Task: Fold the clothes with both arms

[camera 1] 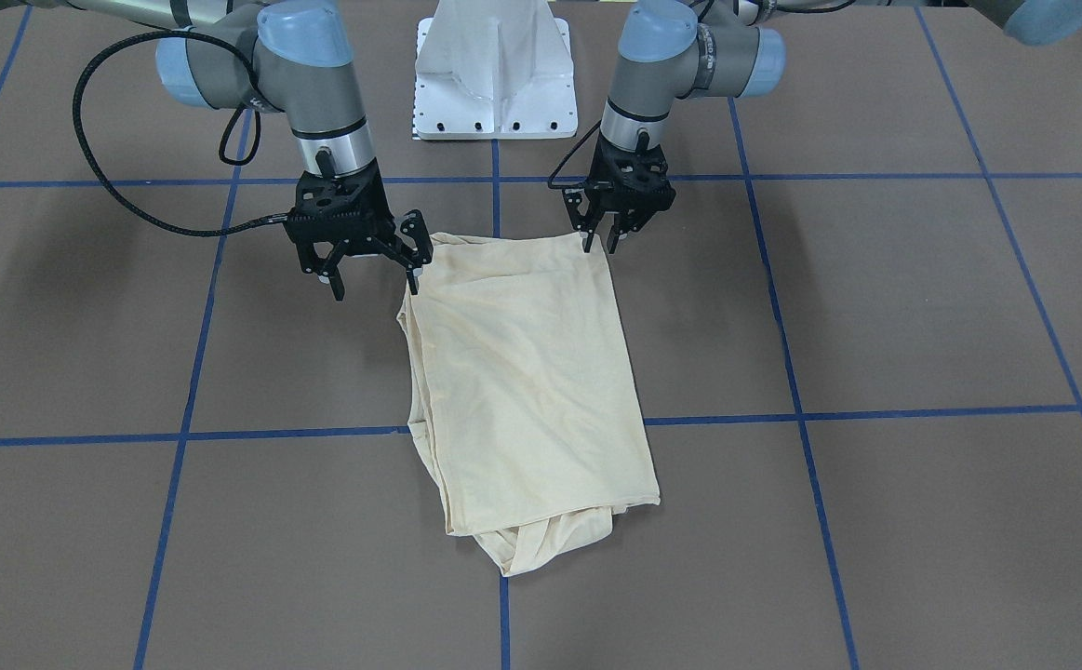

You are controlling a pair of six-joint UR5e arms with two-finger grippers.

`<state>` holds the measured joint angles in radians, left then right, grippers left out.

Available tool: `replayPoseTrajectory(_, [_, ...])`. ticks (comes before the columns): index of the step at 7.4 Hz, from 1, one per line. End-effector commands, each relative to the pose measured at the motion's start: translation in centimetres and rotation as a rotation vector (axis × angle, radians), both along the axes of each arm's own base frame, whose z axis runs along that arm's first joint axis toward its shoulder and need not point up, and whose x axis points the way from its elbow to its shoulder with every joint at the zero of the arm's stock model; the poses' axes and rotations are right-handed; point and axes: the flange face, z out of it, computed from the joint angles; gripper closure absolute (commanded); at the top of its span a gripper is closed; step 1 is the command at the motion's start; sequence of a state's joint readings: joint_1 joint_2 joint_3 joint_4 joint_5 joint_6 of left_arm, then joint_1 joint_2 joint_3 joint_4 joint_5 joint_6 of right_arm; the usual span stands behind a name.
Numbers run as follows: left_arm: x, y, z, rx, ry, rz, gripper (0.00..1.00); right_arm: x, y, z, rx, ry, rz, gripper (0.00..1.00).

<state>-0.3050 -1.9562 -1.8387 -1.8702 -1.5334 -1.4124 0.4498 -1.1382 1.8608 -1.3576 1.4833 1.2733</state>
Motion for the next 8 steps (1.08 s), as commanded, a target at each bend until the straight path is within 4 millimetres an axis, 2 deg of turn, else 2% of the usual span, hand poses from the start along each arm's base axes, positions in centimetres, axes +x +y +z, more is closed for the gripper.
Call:
replayPoseTrajectory(1, [0.2,0.1,-0.1,-0.001,0.005,0.006,0.57,0.0,0.0,0.0,0.000,0.000,0.000,0.00])
replayPoseTrajectory(5, [0.9,1.2,-0.1,-0.001,0.012,0.026,0.57,-0.1,0.1,0.0,0.002,0.001,-0.004,0.00])
replayPoseTrajectory(8, [0.9,1.3,0.0,-0.002,0.010,0.025,0.57,-0.1,0.1,0.0,0.004,0.003,-0.006,0.00])
